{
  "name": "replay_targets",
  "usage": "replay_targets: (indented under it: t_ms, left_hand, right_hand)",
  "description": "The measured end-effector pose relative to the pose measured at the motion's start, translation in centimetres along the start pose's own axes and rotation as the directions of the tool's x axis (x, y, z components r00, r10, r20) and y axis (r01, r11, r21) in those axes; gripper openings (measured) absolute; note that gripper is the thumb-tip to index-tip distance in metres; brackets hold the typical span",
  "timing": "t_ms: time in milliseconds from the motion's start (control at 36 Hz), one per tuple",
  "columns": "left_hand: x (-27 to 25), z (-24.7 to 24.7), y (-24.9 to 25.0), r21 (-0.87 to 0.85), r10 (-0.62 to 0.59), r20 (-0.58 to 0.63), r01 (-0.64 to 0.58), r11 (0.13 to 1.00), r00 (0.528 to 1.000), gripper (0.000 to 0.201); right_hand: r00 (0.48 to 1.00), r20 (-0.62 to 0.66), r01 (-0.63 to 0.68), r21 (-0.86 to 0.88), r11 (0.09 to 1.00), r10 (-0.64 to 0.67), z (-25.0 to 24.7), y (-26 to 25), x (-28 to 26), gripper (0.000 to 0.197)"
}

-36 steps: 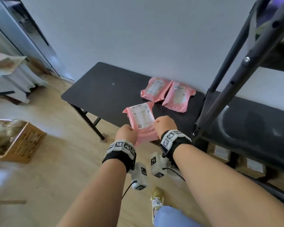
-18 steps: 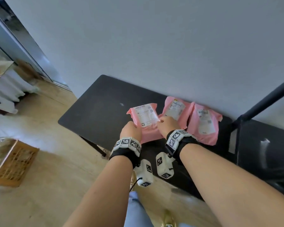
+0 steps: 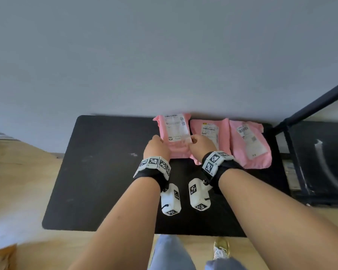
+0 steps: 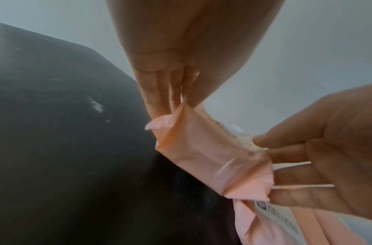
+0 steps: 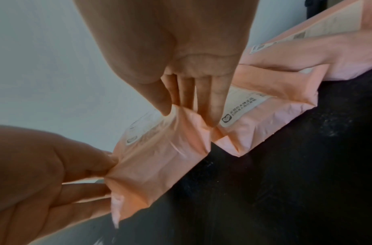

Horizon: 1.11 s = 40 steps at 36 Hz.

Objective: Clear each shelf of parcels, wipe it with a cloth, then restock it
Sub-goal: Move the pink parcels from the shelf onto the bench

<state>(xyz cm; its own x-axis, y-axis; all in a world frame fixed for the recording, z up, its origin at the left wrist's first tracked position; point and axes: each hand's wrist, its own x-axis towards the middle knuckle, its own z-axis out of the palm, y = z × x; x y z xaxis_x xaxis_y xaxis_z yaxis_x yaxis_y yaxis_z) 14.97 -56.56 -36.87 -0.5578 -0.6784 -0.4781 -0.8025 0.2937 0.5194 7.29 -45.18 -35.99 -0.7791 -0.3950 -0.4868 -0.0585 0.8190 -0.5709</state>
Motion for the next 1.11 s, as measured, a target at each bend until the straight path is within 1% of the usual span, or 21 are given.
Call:
replay_targets:
  t_ms: [83,139,250,306,361,417,500,528,611,667,722,750,805,944,1111]
  left_hand:
    - [0.1,0.2,0.3,0.044,-0.007,0.014,0.007,0.999,1.0,0.02]
    - [-0.1,0.3,0.4,0.075,0.006,0.005,-0.006,0.997,1.0,0.024]
    - [-0.8,0.3,0.4,0.119,0.091,-0.045,-0.085,0.989,0.995,0.035]
    - [-1.2,0.4,0.5,0.118,0.118,-0.071,-0.11,0.987,0.99,0.038]
    - [-1.9,0.5,0.9,0.145,0.15,-0.068,-0.138,0.98,0.986,0.041]
    - [-2.8,0.9,1.2,0.17,0.177,-0.061,-0.165,0.972,0.982,0.044]
    - [-4.7,2.1,1.9,0.18,0.212,-0.037,-0.202,0.963,0.977,0.046]
    - [-5.4,2.8,2.2,0.187,0.228,-0.022,-0.22,0.957,0.973,0.045]
    - [-8.5,4.9,3.2,0.237,0.274,0.016,-0.27,0.933,0.962,0.042]
    - [-11.0,6.5,3.9,0.223,0.302,0.036,-0.302,0.927,0.953,0.042]
    - [-14.3,8.5,4.7,0.228,0.339,0.056,-0.343,0.911,0.939,0.044]
    - [-14.4,8.9,4.7,0.233,0.342,0.056,-0.345,0.909,0.938,0.045]
    - [-17.7,10.9,5.5,0.261,0.377,0.085,-0.386,0.885,0.922,0.045]
    - [-26.0,17.2,8.4,0.294,0.489,0.185,-0.523,0.8,0.852,0.041]
    - [-34.9,25.0,11.7,0.277,0.602,0.308,-0.675,0.683,0.736,0.039]
  right_hand:
    - [0.999,-0.005,-0.05,0.016,0.999,0.05,-0.2,-0.2,-0.2,0.029]
    - [0.997,-0.009,-0.078,0.034,0.996,0.078,-0.3,-0.1,-0.4,0.034]
    - [0.99,-0.026,-0.132,0.101,0.986,0.135,-0.2,0.7,-0.7,0.042]
    - [0.987,-0.032,-0.154,0.13,0.98,0.159,-0.3,1.3,-1.1,0.041]
    - [0.984,-0.056,-0.162,0.126,0.979,0.171,-0.7,1.8,-2.1,0.036]
    - [0.98,-0.071,-0.18,0.094,0.979,0.187,-1.3,3.0,-2.8,0.036]
    - [0.98,-0.107,-0.16,0.073,0.984,0.167,-2.4,5.3,-4.4,0.04]
    - [0.981,-0.112,-0.153,0.068,0.986,0.16,-2.7,6.2,-5.1,0.038]
    - [0.978,-0.153,-0.14,0.035,0.99,0.144,-4.0,8.9,-7.9,0.023]
    - [0.974,-0.179,-0.135,0.02,0.991,0.137,-5.0,11.0,-9.8,0.024]
    - [0.966,-0.205,-0.155,0.028,0.988,0.157,-6.2,13.8,-12.6,0.026]
    - [0.963,-0.213,-0.158,0.043,0.986,0.164,-6.3,14.2,-12.8,0.029]
    - [0.949,-0.247,-0.18,0.092,0.979,0.198,-7.7,17.1,-15.8,0.035]
    - [0.894,-0.349,-0.24,0.16,0.958,0.282,-11.5,25.5,-22.9,0.036]
    - [0.793,-0.429,-0.348,0.265,0.899,0.433,-15.6,34.9,-30.2,0.039]
